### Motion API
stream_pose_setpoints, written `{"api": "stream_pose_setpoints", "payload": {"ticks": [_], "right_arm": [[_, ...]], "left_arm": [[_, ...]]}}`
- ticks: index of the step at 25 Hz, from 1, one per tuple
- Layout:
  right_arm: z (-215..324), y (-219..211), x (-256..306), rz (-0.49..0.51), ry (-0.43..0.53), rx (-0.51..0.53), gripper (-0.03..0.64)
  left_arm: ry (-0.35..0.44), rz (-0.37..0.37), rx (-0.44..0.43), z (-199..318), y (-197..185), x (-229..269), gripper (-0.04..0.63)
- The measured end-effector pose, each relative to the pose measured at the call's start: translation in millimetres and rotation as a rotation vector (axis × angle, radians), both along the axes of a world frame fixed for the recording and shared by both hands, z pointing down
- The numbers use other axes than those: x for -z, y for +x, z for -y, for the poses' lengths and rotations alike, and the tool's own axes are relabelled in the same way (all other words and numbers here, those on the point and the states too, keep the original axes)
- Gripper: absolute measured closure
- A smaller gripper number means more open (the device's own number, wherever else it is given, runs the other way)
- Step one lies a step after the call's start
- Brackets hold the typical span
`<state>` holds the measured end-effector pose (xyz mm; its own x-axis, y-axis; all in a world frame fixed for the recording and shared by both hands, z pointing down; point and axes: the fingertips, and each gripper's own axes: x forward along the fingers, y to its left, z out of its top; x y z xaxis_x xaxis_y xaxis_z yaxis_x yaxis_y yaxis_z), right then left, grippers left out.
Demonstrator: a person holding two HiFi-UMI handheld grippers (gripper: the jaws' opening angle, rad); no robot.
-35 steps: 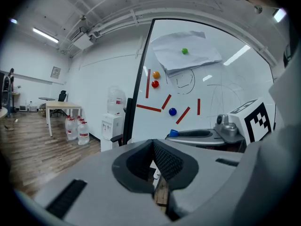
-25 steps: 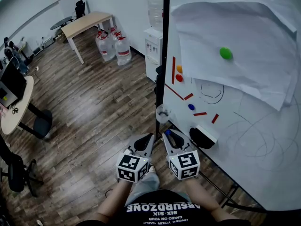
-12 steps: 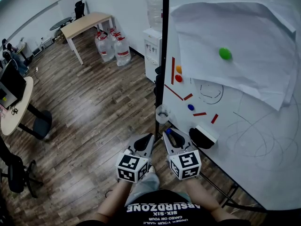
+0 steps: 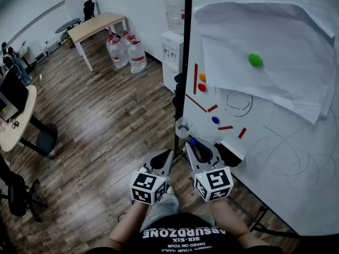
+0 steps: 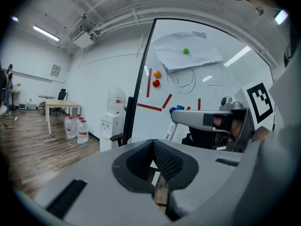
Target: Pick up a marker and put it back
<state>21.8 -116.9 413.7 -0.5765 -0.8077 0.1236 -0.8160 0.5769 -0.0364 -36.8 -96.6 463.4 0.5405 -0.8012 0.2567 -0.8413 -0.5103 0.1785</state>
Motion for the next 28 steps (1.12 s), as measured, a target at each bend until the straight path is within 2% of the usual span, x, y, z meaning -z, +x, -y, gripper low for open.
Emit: {"api": "stream_pose_setpoints", "payload": {"ticks": [8,28], "right_arm": [[1,0,22,0.018,0.046,0.001,0.551],[34,-7,32,0.015,0.075,0.005,0.551]], "left_arm": [[0.009,-0.014,-0.006,1,2,7,0.588],[-0.010,-0.007,0.007,19,-5,-6,0.588]]}}
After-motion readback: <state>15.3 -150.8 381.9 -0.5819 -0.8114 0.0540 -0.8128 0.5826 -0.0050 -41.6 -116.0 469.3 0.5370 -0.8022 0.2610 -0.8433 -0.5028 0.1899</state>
